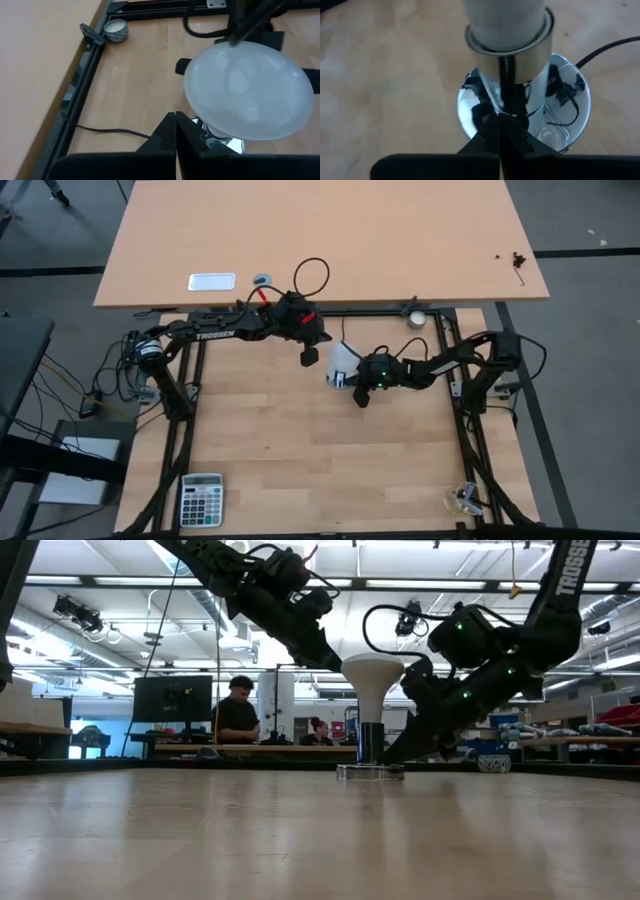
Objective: Screw lightbulb
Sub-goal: Remove the lightbulb from the silver lamp socket
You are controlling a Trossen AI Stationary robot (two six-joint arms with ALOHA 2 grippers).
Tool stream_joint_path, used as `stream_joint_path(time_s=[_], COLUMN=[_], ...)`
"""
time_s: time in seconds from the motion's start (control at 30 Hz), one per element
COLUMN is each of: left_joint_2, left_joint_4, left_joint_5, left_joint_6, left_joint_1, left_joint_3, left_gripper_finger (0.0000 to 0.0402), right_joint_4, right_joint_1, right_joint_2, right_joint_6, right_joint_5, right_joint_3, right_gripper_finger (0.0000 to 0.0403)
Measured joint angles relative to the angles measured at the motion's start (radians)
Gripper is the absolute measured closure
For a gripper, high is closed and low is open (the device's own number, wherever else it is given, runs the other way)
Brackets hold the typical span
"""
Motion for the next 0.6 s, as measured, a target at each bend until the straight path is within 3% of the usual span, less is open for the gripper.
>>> stream_joint_path(time_s=[0.27, 0.4, 0.6], left_joint_2=[-0.001, -0.001, -0.001], left_joint_4=[0.08, 0.09, 0.124], left_joint_5=[0.003, 0.022, 0.033], left_joint_6=[-0.006, -0.006, -0.006], left_joint_1=[0.004, 0.002, 0.002], left_joint_3=[0.0, 0.0, 0.0], left_gripper_finger=[0.0402, 0.0402, 0.0402], right_joint_4=[-0.165, -0.175, -0.261], right_joint_1=[0.015, 0.073, 0.171], right_joint_2=[-0.215, -0.334, -0.409], right_joint_6=[-0.003, -0.026, -0.08], right_joint_5=[-0.033, -0.036, 0.066], right_joint_3=[0.002, 0.002, 0.086], right_gripper_finger=[0.0383, 0.0395, 0.0398])
